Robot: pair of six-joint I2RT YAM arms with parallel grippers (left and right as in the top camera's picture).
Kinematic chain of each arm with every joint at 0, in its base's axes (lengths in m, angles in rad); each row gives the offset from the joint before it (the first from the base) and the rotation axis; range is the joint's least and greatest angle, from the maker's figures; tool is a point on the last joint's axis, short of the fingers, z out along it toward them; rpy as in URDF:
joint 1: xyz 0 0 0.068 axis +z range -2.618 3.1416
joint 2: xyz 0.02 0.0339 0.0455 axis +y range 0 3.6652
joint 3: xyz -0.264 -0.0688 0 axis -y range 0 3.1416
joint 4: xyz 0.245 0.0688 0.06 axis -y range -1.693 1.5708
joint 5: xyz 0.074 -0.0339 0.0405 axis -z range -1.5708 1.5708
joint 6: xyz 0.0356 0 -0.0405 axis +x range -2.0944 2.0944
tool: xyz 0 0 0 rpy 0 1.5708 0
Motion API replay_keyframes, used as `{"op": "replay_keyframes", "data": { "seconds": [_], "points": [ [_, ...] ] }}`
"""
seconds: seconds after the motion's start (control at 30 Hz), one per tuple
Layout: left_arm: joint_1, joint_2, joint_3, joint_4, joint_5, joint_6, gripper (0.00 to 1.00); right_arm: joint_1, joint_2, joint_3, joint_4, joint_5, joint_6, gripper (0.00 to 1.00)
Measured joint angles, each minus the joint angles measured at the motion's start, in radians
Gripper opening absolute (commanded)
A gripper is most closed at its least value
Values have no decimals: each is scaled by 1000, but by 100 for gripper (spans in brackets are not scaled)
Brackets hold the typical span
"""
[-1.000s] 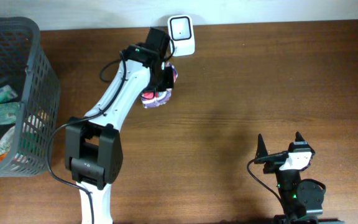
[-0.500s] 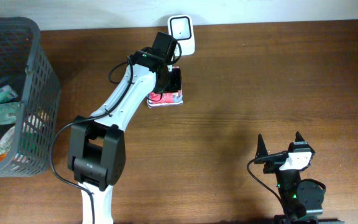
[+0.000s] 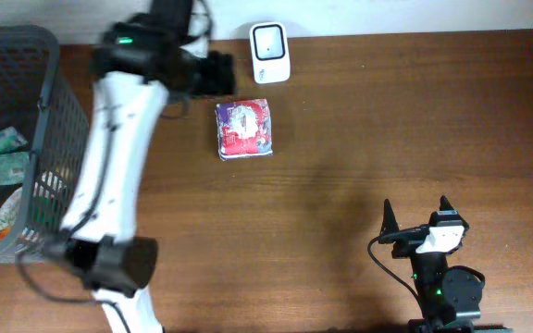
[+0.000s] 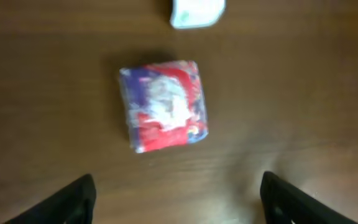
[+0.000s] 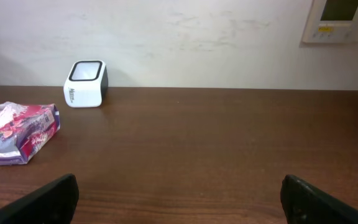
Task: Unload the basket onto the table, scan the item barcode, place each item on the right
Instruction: 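Release the pad pack on the table beside the scanner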
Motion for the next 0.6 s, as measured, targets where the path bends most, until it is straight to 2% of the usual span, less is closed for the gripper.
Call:
{"op": "replay_keyframes", "data": {
  "seconds": [0.07,0.27,0.6],
  "points": [
    [50,-49,19,-35,0,11,92,0,0,0,0,0,0,99],
    [313,-219,27,-79,-7,27,99,0,0,0,0,0,0,98],
    [642,-254,27,-84,-8,6,99,0,0,0,0,0,0,98]
  ]
}}
